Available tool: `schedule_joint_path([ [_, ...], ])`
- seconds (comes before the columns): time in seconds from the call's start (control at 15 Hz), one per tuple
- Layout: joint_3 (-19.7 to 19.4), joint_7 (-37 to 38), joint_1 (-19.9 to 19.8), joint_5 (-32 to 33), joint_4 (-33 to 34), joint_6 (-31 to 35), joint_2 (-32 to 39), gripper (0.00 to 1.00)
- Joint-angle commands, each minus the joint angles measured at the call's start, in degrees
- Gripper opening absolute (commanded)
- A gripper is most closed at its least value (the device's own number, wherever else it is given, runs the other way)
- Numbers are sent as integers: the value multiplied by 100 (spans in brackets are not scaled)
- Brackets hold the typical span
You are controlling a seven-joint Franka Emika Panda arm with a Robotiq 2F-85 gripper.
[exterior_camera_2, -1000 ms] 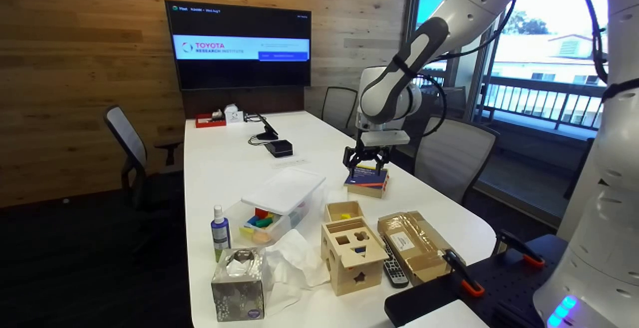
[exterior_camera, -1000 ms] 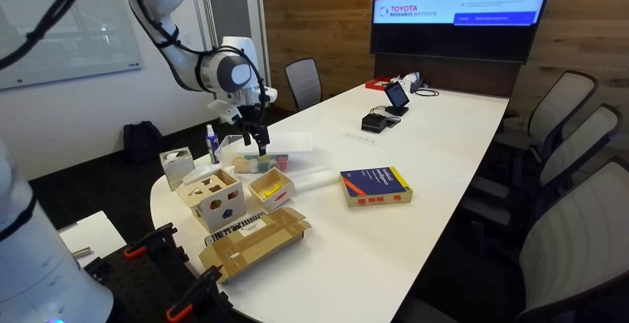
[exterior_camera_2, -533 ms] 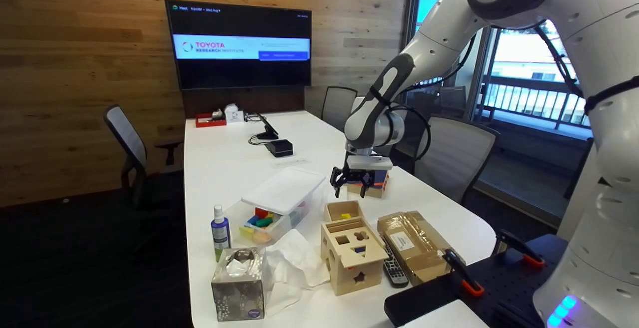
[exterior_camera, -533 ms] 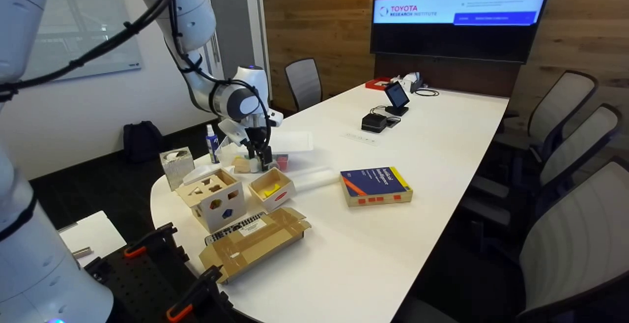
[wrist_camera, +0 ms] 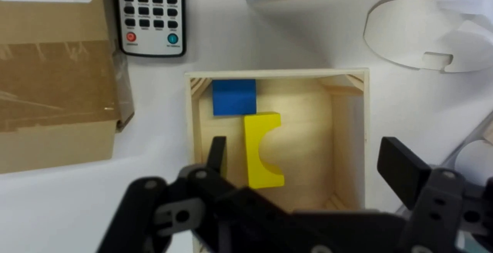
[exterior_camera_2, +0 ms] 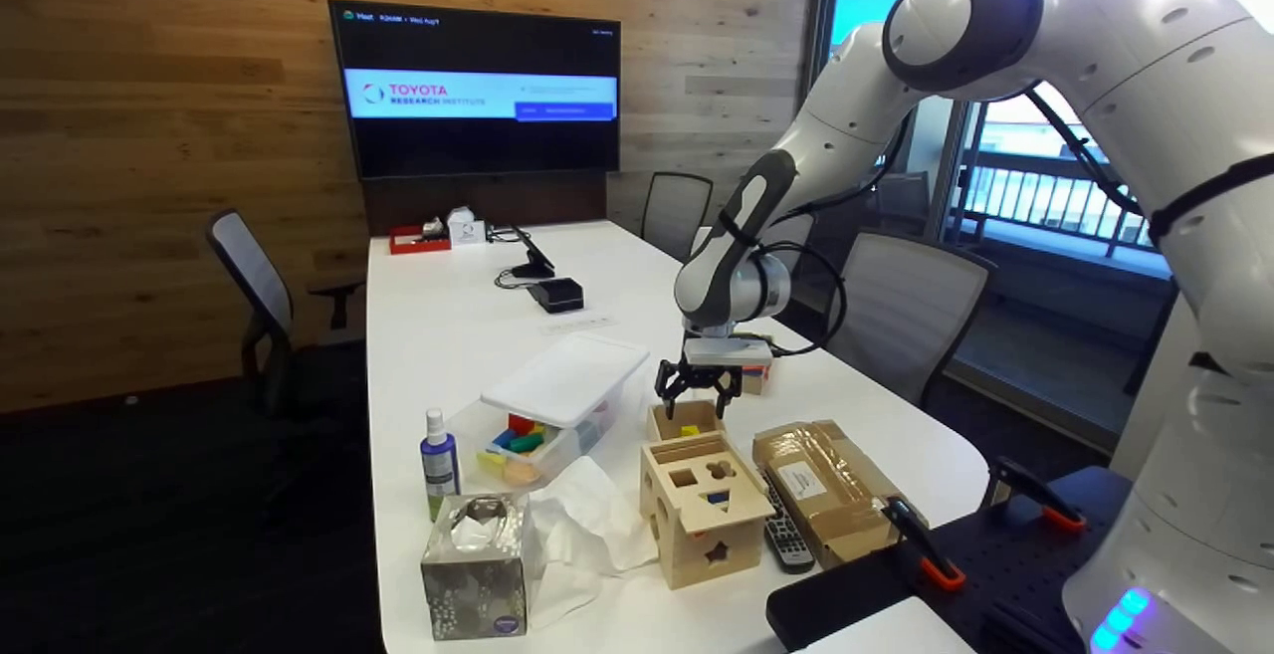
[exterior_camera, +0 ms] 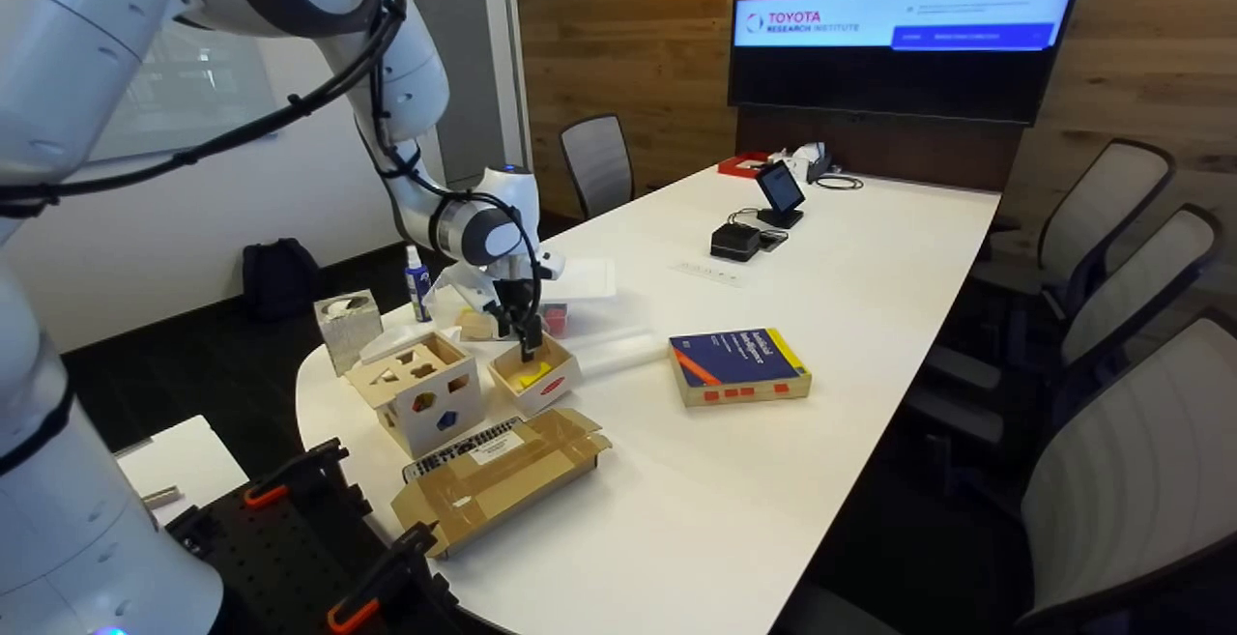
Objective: Put the yellow block inside the clear container.
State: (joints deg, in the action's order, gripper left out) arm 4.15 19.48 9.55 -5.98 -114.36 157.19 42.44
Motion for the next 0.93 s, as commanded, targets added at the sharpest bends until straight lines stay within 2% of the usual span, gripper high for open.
schedule_joint_path([
  [0.0,-140,5,99,-117,368,5,311,100],
  [0.27,-152,-27,58,-131,787,-47,670,100],
  [0.8,-304,38,127,-57,1479,-652,1159,99],
  [0.87,-310,41,127,-55,1541,-714,1197,75],
])
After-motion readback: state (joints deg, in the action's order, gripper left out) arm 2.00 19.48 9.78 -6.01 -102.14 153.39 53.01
